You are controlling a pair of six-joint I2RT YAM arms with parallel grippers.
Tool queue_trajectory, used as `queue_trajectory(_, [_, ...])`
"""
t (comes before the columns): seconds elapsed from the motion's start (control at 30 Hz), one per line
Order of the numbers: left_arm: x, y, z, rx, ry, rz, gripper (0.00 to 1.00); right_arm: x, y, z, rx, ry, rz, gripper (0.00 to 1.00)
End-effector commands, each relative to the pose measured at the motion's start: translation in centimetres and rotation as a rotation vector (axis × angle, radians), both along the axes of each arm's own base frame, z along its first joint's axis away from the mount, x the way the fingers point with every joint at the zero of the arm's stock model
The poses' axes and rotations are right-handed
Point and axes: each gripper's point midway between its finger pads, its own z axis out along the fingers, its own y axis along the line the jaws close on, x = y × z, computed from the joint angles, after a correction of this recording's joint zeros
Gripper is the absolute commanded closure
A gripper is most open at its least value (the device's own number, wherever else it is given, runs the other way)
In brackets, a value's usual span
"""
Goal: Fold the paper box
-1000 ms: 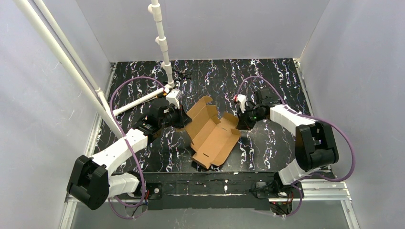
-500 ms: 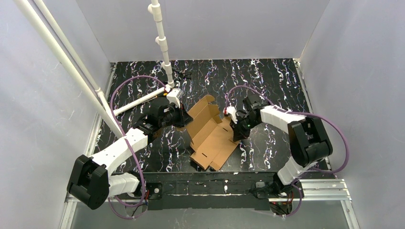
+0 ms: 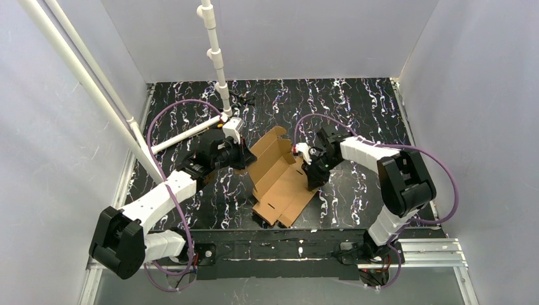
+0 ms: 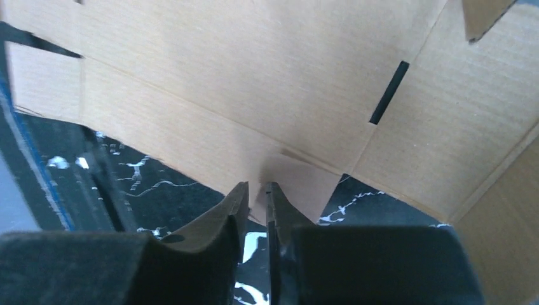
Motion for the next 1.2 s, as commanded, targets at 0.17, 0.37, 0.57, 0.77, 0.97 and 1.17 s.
queue_trajectory(0.17, [0.8, -0.8, 6.2, 0.033, -0.248, -0.142, 1.0, 4.2, -0.7, 12.1, 0.39, -0.176, -0.075, 0.42])
queue_trajectory(0.37, [1.3, -1.4, 8.5, 0.068, -0.343, -0.221, 1.0, 12.4, -3.1, 11.2, 0.302, -0.265, -0.342, 0.09])
queue_trajectory(0.57, [1.9, -1.3, 9.3, 0.135, -0.407, -0.264, 1.0, 13.7, -2.3, 9.3, 0.351, -0.231, -0.4, 0.09])
queue_trajectory(0.77, [2.3, -1.7, 9.5, 0.155, -0.42, -0.302, 1.0, 16.5, -1.9, 9.7, 0.425, -0.431, -0.436, 0.09])
queue_trajectory(0.97, [2.3, -2.3, 10.3, 0.132, -0.42, -0.321, 1.0, 16.6, -0.4, 7.9, 0.464, -0.411, -0.359, 0.23])
queue_trajectory(1.17, [2.3, -2.4, 10.7, 0.13, -0.401, -0.326, 1.0, 16.5, 0.1, 8.0, 0.459, -0.434, -0.319, 0.47])
